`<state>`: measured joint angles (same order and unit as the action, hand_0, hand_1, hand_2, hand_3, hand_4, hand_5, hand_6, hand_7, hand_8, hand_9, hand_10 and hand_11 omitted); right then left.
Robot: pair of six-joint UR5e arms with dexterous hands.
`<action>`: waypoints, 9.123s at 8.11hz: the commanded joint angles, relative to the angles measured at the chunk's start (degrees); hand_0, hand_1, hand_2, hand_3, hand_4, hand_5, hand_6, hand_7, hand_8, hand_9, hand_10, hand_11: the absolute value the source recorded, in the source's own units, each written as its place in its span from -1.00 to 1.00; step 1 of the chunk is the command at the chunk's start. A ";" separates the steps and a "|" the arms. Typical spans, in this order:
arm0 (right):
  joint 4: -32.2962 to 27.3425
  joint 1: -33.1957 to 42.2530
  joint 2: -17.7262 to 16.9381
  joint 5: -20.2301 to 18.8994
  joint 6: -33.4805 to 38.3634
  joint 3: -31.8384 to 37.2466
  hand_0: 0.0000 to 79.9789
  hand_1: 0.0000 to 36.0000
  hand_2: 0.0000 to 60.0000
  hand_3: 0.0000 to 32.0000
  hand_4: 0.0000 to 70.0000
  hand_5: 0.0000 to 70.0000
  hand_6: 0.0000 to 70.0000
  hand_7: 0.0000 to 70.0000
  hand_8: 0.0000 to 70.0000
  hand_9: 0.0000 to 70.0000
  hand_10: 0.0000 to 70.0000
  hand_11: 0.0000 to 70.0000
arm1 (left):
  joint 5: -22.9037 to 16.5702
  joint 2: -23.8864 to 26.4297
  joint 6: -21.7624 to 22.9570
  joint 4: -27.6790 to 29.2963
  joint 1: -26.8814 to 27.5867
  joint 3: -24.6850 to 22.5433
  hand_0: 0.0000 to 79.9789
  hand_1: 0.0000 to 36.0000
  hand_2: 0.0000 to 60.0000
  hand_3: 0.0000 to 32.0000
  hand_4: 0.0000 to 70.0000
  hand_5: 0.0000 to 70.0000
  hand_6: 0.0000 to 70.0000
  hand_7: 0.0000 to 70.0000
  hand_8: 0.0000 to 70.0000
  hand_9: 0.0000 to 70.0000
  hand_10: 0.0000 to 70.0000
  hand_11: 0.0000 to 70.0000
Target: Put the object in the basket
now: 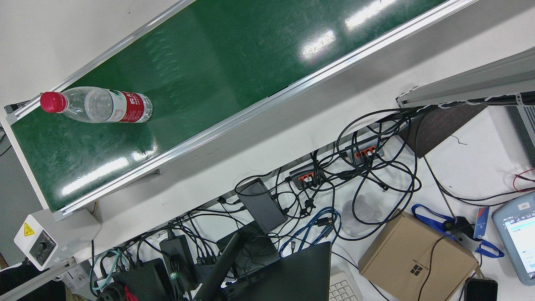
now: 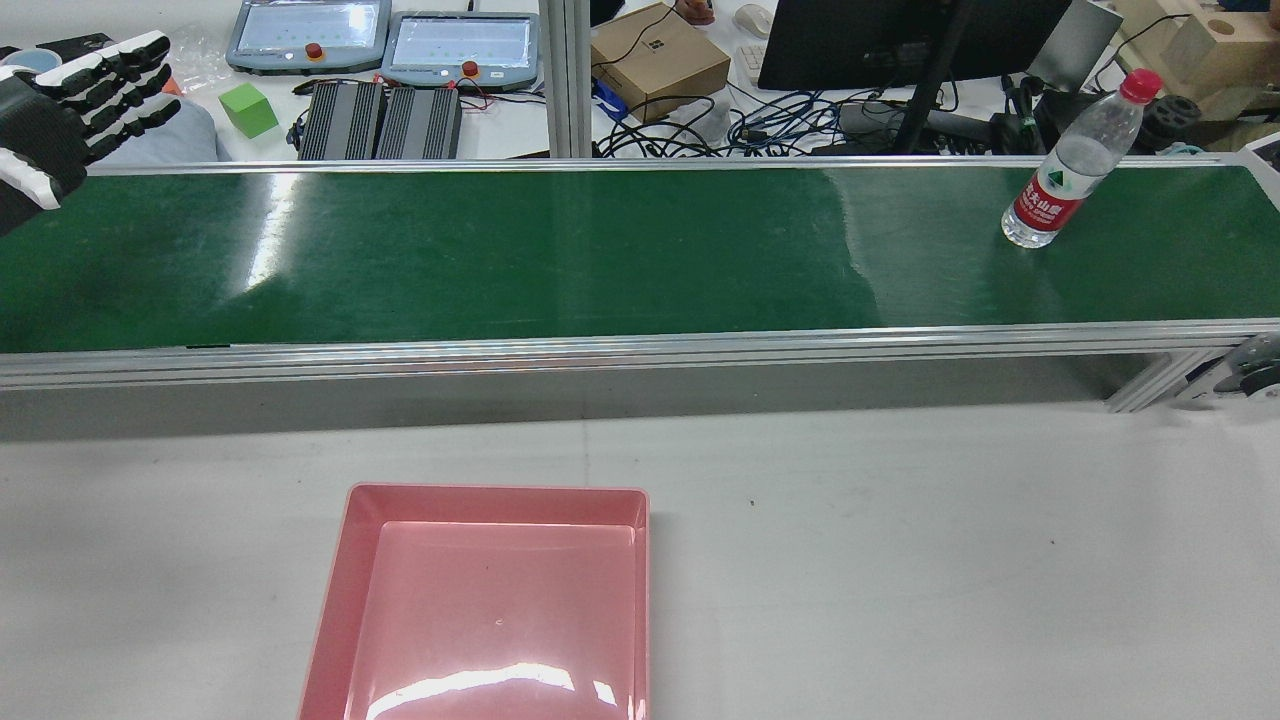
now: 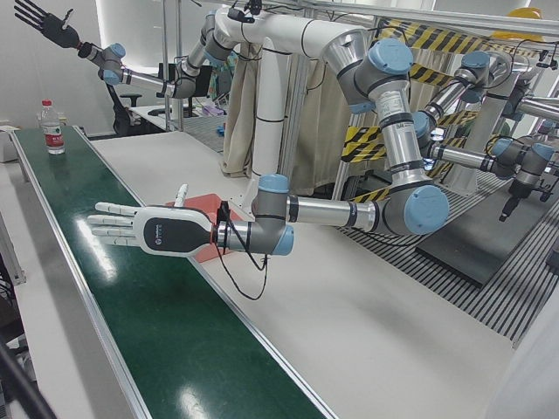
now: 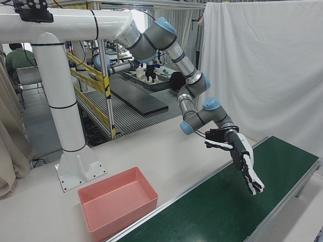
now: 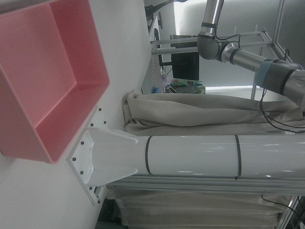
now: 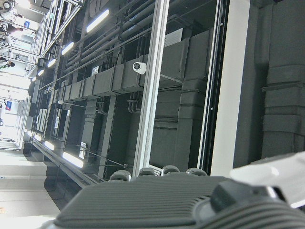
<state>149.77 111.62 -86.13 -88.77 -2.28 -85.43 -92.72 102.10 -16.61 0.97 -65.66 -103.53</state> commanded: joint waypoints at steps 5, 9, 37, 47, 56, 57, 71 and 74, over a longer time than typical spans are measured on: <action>0.00 0.00 0.00 0.00 0.00 0.00 -1.00 -1.00 -1.00 -1.00 -1.00 -1.00 -1.00 -1.00 -1.00 -1.00 -1.00 -1.00 | 0.00 0.03 0.00 -0.09 0.00 0.00 0.22 -0.82 -1.00 -1.00 -0.76 -0.86 -1.00 -1.00 -1.00 -1.00 -0.92 -0.85; 0.00 0.00 0.00 0.00 0.00 0.00 -1.00 -1.00 -1.00 -1.00 -1.00 -1.00 -1.00 -1.00 -1.00 -1.00 -1.00 -1.00 | 0.00 0.03 0.00 -0.18 0.00 0.08 0.22 -0.82 -1.00 -1.00 -0.75 -0.84 -1.00 -1.00 -1.00 -1.00 -0.91 -0.85; 0.00 0.00 0.00 0.00 0.00 0.00 -1.00 -1.00 -1.00 -1.00 -1.00 -1.00 -1.00 -1.00 -1.00 -1.00 -1.00 -1.00 | 0.09 -0.05 0.00 -0.71 0.00 0.00 0.21 -0.87 -1.00 -1.00 -0.73 -0.88 -1.00 -1.00 -1.00 -1.00 -0.91 -0.85; 0.00 0.00 0.00 0.00 0.00 0.00 -1.00 -1.00 -1.00 -1.00 -1.00 -1.00 -1.00 -1.00 -1.00 -1.00 -1.00 -1.00 | 0.09 0.03 0.09 -0.80 0.09 0.00 0.22 -0.82 -1.00 -1.00 -0.69 -0.88 -1.00 -1.00 -0.96 -0.98 -0.89 -0.82; 0.00 0.00 0.00 0.00 0.00 0.00 -1.00 -1.00 -1.00 -1.00 -1.00 -1.00 -1.00 -1.00 -1.00 -1.00 -1.00 -1.00 | 0.09 -0.05 0.09 -0.80 0.00 -0.18 0.22 -0.88 -1.00 -1.00 -0.73 -0.92 -1.00 -1.00 -0.99 -1.00 -0.91 -0.84; 0.00 0.00 0.00 0.00 0.00 0.00 -1.00 -1.00 -1.00 -1.00 -1.00 -1.00 -1.00 -1.00 -1.00 -1.00 -1.00 -1.00 | 0.09 0.03 0.09 -0.80 -0.08 -0.27 0.22 -0.88 -1.00 -1.00 -0.73 -0.92 -1.00 -1.00 -0.99 -1.00 -0.90 -0.83; 0.00 0.00 0.00 0.00 0.00 0.00 -1.00 -1.00 -1.00 -1.00 -1.00 -1.00 -1.00 -1.00 -1.00 -1.00 -1.00 -1.00 | 5.68 0.38 0.00 -2.37 4.99 -0.26 0.21 -0.88 -1.00 -1.00 -0.68 -0.87 -1.00 -1.00 -0.95 -0.98 -0.87 -0.79; 0.00 0.00 0.00 0.00 0.00 0.00 -1.00 -1.00 -1.00 -1.00 -1.00 -1.00 -1.00 -1.00 -1.00 -1.00 -1.00 -1.00 | 16.14 0.30 -0.09 -9.91 8.79 -6.84 0.22 -0.90 -1.00 -0.93 -0.70 -0.91 -1.00 -1.00 -0.99 -1.00 -0.89 -0.81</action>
<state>149.77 111.62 -86.13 -88.77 -2.28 -85.43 -84.00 102.39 -16.83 -4.04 -58.84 -106.41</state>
